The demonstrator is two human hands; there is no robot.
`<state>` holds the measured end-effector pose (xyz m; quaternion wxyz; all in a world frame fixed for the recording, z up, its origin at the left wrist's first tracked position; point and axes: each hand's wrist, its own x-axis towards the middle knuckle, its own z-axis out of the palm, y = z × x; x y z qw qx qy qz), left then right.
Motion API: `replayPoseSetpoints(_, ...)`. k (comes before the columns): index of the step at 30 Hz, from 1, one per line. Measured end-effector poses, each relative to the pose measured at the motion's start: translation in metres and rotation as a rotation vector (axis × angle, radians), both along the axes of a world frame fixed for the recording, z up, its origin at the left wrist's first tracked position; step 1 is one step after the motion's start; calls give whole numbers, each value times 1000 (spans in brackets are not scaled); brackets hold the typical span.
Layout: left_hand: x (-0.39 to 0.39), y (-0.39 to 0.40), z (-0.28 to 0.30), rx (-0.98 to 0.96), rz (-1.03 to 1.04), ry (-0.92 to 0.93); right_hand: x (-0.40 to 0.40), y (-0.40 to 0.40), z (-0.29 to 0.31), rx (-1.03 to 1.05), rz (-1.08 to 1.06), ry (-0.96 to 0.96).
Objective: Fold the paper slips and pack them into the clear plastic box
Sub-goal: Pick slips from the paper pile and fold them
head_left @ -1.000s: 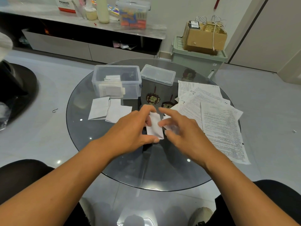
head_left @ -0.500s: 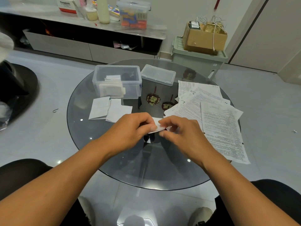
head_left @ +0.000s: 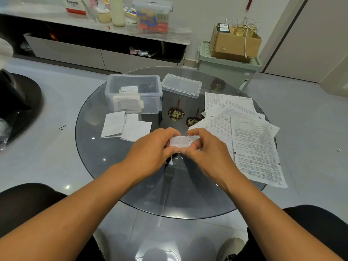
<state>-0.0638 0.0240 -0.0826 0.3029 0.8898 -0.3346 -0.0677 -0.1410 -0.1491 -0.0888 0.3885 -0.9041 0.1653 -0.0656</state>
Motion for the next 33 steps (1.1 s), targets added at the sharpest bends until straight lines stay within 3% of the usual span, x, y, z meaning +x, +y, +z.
replayPoseSetpoints(5, 4, -4, -1, -5, 46, 57, 5, 3, 2, -37, -31, 12)
replayPoseSetpoints(8, 3, -5, 0, 15, 64, -113, 8, 4, 3, -25, -63, 28)
replayPoseSetpoints(11, -4, -6, -3, 24, -134, -275, 10, -2, 4, 45, -50, 27)
replayPoseSetpoints(16, -24, -8, -8, 132, -293, -196, 5, -13, 12, 58, 57, 40)
replayPoseSetpoints(20, -27, -7, -9, 351, -224, -260, -2, -11, 14, 75, 42, -19)
replayPoseSetpoints(23, -13, -6, -8, 405, -114, -343, -5, -10, 15, 63, 35, -19)
replayPoseSetpoints(29, 11, -19, -12, 212, 35, -334, -7, -8, 18, 31, 44, 1)
replayPoseSetpoints(33, 33, -12, -16, 200, 168, -357, -7, -8, 16, 20, 57, 3)
